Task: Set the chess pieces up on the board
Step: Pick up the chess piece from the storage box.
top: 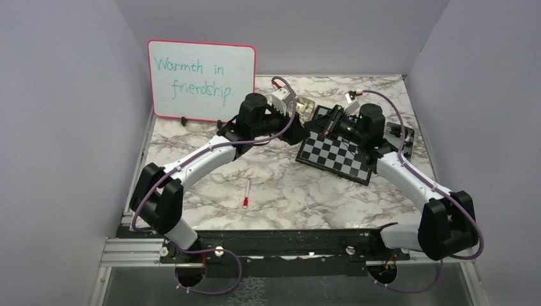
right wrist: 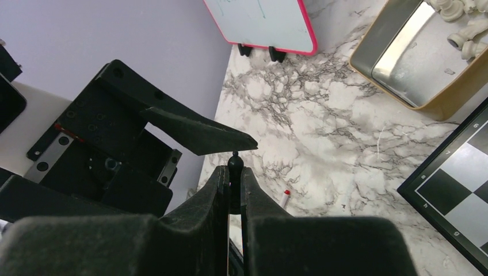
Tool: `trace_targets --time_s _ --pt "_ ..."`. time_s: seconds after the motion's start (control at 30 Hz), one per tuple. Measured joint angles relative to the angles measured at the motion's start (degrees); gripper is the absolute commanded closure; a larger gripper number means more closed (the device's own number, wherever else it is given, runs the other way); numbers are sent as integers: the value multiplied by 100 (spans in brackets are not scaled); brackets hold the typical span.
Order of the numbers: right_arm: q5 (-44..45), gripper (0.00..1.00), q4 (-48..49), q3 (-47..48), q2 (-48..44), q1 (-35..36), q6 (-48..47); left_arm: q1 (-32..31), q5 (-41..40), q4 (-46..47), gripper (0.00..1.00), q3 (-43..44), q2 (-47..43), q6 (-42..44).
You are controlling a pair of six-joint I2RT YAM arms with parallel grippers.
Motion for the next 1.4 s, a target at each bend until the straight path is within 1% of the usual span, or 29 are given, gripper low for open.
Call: trace_targets --time_s 0.17,0.33,0.57,0.6,0.7,0.8,0.93,1.07,1.17,1.4 --pt "4 88 72 -2 -39 0 164 0 7 120 30 0 46 -227" --pt "4 88 144 -4 -98 0 208 -7 4 197 40 0 190 -417" --pt "4 87 164 -146 -109 0 170 -26 0 297 44 2 282 -590" --pt "4 87 164 -166 -109 0 162 -26 0 310 46 2 282 -595" --pt "22 87 164 -186 -109 0 122 -26 4 339 59 4 284 -643" --pt "28 85 164 -188 -109 0 81 -26 15 358 69 4 284 -680" --pt "20 81 162 -188 -118 0 -33 -74 59 361 75 13 284 -588" --pt "-66 77 -13 -173 -177 0 -374 -92 177 247 78 13 267 -151" --pt "-221 75 -450 -24 -243 -4 -798 -85 299 20 80 7 197 496" --pt "-739 69 -1362 363 -496 -221 -1692 -59 721 -339 81 -197 -179 2028"
